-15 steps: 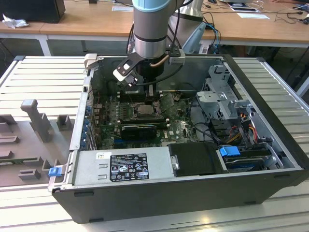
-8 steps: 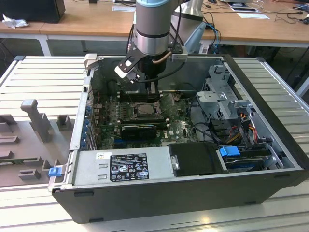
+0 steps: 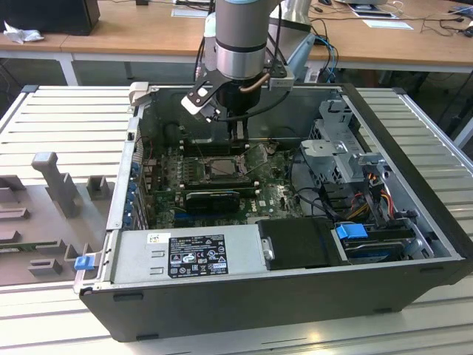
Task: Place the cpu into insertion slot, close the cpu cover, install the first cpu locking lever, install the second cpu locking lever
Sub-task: 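Close the cpu cover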
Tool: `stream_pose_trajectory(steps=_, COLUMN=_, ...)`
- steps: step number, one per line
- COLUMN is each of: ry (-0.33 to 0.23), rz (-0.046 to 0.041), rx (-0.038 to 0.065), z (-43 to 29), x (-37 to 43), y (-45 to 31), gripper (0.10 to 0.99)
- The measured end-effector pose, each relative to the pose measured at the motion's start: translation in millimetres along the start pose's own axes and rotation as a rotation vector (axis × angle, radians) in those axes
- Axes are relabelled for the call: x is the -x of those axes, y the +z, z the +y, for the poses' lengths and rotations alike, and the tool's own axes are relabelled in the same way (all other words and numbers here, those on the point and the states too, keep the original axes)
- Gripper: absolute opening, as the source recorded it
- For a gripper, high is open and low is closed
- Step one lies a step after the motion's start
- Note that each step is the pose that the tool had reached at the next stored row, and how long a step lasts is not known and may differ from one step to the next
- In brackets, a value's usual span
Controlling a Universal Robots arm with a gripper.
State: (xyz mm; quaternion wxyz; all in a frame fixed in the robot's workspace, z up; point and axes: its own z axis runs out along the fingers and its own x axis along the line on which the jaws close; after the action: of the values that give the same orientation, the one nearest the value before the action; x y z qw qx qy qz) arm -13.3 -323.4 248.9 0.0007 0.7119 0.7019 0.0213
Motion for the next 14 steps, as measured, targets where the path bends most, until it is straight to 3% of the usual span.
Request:
stream_pose_trajectory(steps=2, ry=0.0, rz=-0.0005, rx=0.0, z=2.1, x=-0.4, y=-8.7, gripper=0.106)
stream_pose_trajectory(steps=5, ry=0.0, rz=-0.0006, rx=-0.002, z=9.3, x=-0.5, y=-9.0, gripper=0.106)
stream_pose_trajectory(steps=7, ry=0.0, rz=-0.0008, rx=-0.003, z=22.5, x=-0.7, y=-8.6, gripper=0.106)
stream_pose_trajectory(steps=11, ry=-0.004, rz=-0.0005, rx=-0.003, z=37.3, x=-1.2, y=-8.0, gripper=0.106)
stream_pose_trajectory(steps=14, ry=-0.009, rz=-0.0004, rx=-0.003, z=44.2, x=-1.6, y=-7.8, gripper=0.106)
